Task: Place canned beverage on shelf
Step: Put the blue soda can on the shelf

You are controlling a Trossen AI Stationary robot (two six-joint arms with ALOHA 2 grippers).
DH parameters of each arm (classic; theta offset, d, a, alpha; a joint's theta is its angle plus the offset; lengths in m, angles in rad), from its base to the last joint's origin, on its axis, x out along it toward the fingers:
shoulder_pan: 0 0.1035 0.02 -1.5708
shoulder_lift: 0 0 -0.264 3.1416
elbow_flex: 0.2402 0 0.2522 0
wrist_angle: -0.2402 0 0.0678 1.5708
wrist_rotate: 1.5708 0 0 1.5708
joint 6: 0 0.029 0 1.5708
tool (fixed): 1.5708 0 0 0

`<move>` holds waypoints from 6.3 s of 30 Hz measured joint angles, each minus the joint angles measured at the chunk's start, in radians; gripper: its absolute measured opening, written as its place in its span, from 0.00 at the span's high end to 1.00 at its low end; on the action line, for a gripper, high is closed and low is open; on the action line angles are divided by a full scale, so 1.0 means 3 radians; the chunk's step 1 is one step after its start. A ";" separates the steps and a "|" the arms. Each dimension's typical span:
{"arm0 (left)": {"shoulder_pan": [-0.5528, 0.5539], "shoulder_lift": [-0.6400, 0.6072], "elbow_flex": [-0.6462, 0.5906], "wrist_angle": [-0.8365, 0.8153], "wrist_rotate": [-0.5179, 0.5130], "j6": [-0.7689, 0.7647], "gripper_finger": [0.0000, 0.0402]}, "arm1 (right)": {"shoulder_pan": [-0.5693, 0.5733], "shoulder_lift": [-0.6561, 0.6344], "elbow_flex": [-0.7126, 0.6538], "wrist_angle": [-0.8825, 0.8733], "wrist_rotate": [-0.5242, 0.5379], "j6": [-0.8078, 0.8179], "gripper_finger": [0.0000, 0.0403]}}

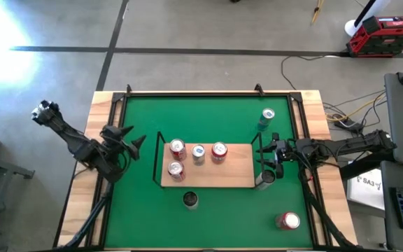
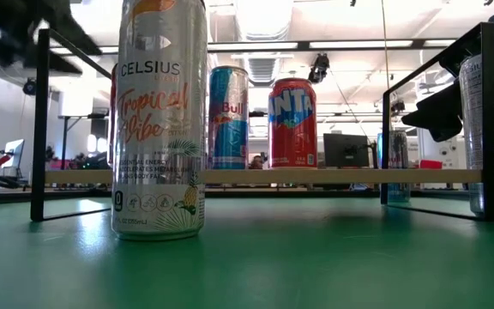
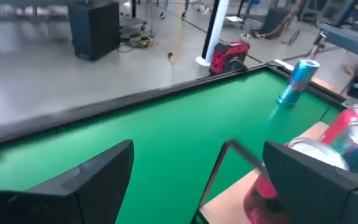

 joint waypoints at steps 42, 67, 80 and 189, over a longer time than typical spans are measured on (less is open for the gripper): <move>0.0460 -0.2692 -0.2334 0.4669 0.1019 0.5418 0.15 | -0.0001 0.0001 0.0001 0.0001 -0.0001 0.0001 0.51; 0.0460 -0.2668 -0.2333 0.4647 0.1019 0.5410 0.15 | 0.0000 0.0001 0.0001 0.0001 0.0000 0.0000 0.51; 0.0460 -0.2670 -0.2258 0.4631 0.1017 0.5410 0.15 | -0.0001 0.0001 0.0000 0.0009 0.0078 -0.1450 0.51; 0.0459 -0.2621 -0.2246 0.4628 0.1017 0.5410 0.15 | 0.0005 0.3212 0.4592 -0.4602 0.0894 0.3980 0.51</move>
